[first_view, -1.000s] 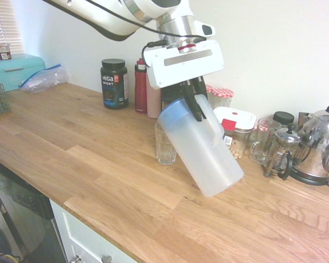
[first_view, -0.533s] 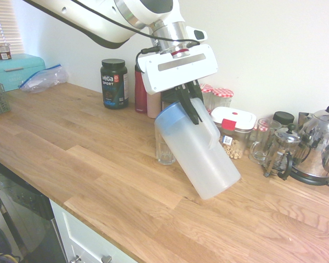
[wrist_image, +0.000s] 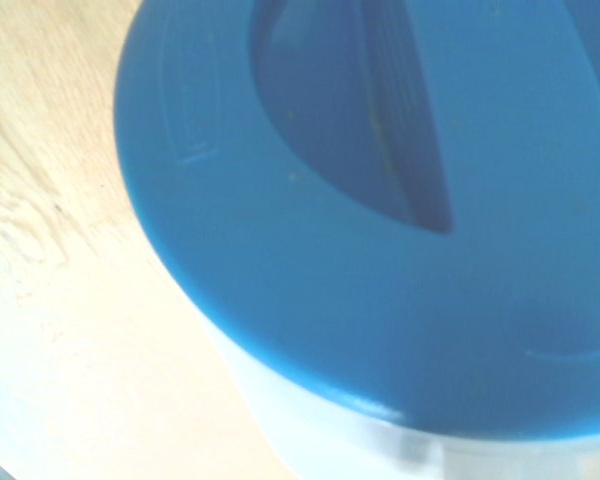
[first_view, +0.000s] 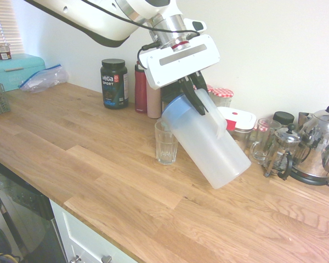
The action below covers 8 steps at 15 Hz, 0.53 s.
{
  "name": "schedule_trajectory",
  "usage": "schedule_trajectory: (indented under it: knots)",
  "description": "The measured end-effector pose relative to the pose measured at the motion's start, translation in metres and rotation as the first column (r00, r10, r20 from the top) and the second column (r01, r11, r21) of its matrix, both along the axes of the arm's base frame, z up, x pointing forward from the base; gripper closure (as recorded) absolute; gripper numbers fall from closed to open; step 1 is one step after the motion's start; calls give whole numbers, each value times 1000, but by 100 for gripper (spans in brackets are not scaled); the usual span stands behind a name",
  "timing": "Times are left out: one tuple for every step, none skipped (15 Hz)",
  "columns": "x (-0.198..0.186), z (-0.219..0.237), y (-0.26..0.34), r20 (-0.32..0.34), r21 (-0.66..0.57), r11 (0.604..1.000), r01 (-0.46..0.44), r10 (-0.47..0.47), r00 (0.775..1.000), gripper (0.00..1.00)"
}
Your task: Pour me some water
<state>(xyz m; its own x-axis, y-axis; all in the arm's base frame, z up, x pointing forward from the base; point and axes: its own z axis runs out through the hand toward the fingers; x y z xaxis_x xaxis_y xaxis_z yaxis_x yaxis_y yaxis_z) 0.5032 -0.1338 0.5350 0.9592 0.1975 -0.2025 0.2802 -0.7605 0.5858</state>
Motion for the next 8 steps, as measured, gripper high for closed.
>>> schedule_trajectory:
  knots:
    - [2, -3, 0, 0, 0, 1000, 2, -2, 1000, 100]
    - [2, -3, 0, 7, 0, 1000, 5, -5, 1000, 100]
    - [2, -2, -2, 20, 11, 1000, 14, -14, 1000, 100]
    - [0, 1, -4, 43, 33, 999, 28, -29, 999, 100]
    - [-3, 8, -6, 76, 66, 997, 45, -50, 996, 100]
    - [-8, 16, -11, 108, 109, 992, 64, -76, 991, 100]
    - [-16, 26, -17, 140, 156, 984, 85, -108, 984, 100]
    - [-25, 37, -23, 170, 203, 973, 106, -142, 975, 100]
